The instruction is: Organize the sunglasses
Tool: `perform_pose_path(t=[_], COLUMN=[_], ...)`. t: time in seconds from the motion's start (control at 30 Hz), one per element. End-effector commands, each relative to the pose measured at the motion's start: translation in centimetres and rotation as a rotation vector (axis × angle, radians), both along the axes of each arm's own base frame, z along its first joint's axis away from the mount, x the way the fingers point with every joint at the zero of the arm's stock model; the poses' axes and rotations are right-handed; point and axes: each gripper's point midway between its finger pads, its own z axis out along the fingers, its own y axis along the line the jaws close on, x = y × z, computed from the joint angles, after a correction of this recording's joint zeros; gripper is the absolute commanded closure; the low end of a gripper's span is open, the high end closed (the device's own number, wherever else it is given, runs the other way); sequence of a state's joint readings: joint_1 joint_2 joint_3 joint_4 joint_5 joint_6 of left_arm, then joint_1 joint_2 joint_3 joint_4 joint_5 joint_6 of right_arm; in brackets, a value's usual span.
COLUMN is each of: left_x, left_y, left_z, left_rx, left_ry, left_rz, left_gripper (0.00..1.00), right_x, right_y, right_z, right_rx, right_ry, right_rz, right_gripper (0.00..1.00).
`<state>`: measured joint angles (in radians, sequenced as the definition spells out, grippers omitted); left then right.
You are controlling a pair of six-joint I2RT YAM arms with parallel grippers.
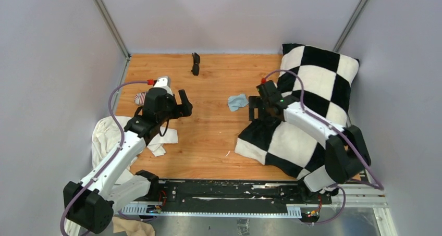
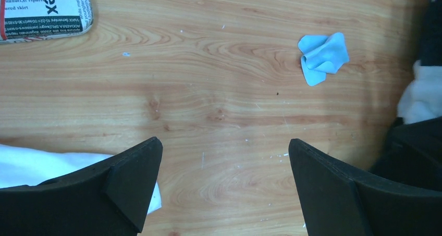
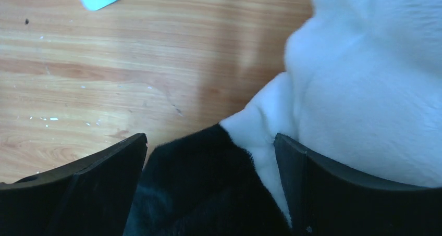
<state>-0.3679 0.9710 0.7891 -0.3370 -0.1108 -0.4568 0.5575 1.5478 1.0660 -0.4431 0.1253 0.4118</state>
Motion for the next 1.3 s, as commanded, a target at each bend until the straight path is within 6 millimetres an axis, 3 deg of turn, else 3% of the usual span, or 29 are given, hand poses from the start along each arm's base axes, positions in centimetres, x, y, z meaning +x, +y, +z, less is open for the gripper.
perform_pose_path(t=[0.0,0.1,0.23,0.37,0.53,0.77,0.87,0.97,1.07,1.17,1.27], left_x=[0.7,1.0,1.5,1.9,2.1,2.4,2.8,3.4,3.7,4.8,6.4], left_y=[-0.7,-1.1,-1.6,-1.3,-0.8,0.5,2.4,5.8,10.1,12.6,13.6], left_z=[0.0,-0.1,-0.1,0.0,0.1,0.1,-0.1,-1.2,-3.6,-5.0,-6.7], left_rx=[-0.01,-0.019,-0.025,-0.004,0.019,0.064,0.097,0.101,0.105,0.076,0.029], left_ry=[-0.001,0.004,0.014,0.027,0.037,0.07,0.116,0.215,0.371,0.484,0.557], left_rz=[-0.019,-0.029,-0.038,-0.022,0.003,0.072,0.163,0.291,0.484,0.627,0.709], left_gripper=[0.0,0.0,0.0,0.0,0.0,0.0,0.0,0.0,0.0,0.0,0.0], right_x=[-2.7,-3.2,-2.8,-1.6,-0.8,-2.7,-3.6,-4.4,-4.2,-3.3,-2.9], right_y=[-8.5,-12.8,-13.7,-10.3,-4.7,2.3,3.3,3.8,3.6,3.2,3.2], right_z=[1.2,2.2,3.4,4.7,6.6,6.1,4.7,3.8,4.1,4.8,5.5], right_rx=[-0.12,-0.163,-0.165,-0.045,0.076,0.152,0.147,0.157,0.147,0.114,0.106], right_ry=[0.014,-0.031,-0.073,-0.076,-0.159,-0.135,-0.093,-0.057,-0.076,-0.116,-0.138], right_rz=[-0.222,-0.344,-0.339,-0.219,-0.056,0.145,0.178,0.198,0.202,0.194,0.202], right_gripper=[0.0,0.0,0.0,0.01,0.01,0.02,0.02,0.02,0.02,0.02,0.02])
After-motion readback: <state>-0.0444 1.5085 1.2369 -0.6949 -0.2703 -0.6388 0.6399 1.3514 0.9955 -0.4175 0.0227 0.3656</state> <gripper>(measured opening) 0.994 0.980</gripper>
